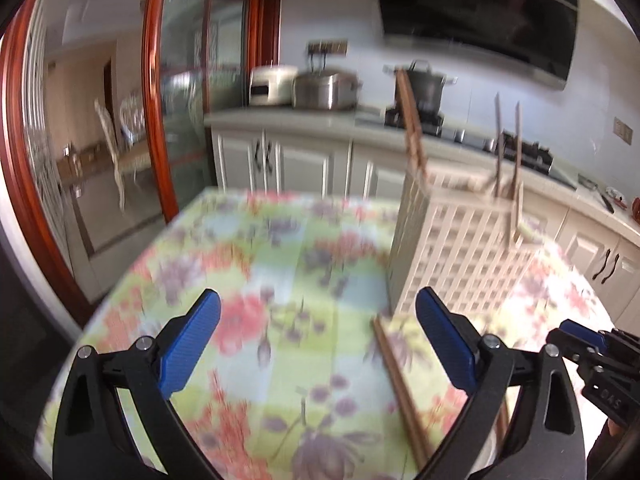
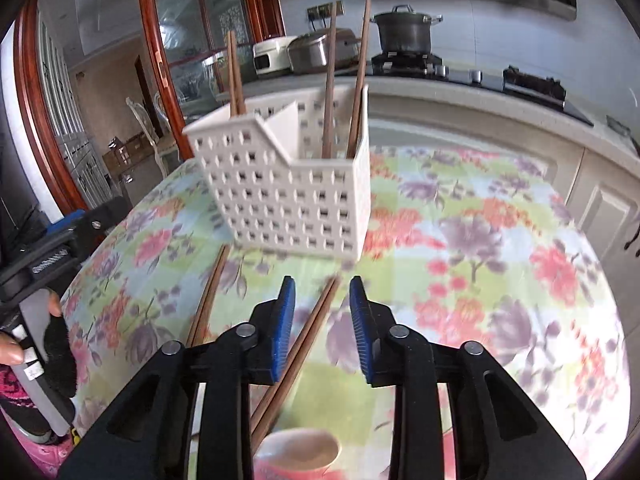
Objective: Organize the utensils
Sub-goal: 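Open both grippers and move them down toward loose chopsticks on the table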
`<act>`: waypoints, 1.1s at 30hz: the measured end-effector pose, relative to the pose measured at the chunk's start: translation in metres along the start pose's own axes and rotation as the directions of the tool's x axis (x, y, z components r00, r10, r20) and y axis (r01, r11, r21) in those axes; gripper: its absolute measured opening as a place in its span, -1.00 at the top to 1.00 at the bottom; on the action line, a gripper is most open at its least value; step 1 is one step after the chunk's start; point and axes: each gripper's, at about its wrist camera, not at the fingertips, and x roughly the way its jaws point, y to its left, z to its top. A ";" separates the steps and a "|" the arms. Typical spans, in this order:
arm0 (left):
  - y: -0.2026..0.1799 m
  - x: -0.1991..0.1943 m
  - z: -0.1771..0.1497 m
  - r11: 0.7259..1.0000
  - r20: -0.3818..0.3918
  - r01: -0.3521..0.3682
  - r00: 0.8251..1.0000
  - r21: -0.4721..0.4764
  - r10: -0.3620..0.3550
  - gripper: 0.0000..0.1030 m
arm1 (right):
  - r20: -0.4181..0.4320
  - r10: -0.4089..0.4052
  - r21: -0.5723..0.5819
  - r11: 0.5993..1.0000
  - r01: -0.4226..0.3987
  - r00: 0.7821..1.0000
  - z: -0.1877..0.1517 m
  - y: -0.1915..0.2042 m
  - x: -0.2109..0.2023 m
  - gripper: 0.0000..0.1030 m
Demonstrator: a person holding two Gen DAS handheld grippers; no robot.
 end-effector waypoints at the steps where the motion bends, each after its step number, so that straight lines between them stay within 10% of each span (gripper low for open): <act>1: 0.002 0.005 -0.006 1.000 -0.026 -0.002 1.000 -0.005 0.002 -0.82 | -0.013 0.001 0.000 1.000 -0.001 1.000 -0.006 0.003 0.002 0.56; 11: -0.016 0.048 -0.046 0.997 -0.229 0.053 0.973 0.062 -0.037 -0.29 | -0.076 -0.013 -0.029 1.000 0.011 0.997 -0.032 0.013 0.014 0.61; 33: -0.042 0.074 -0.057 0.992 -0.308 0.090 0.950 0.085 -0.060 -0.05 | -0.083 0.021 -0.016 1.000 -0.022 0.996 -0.039 0.014 0.012 0.66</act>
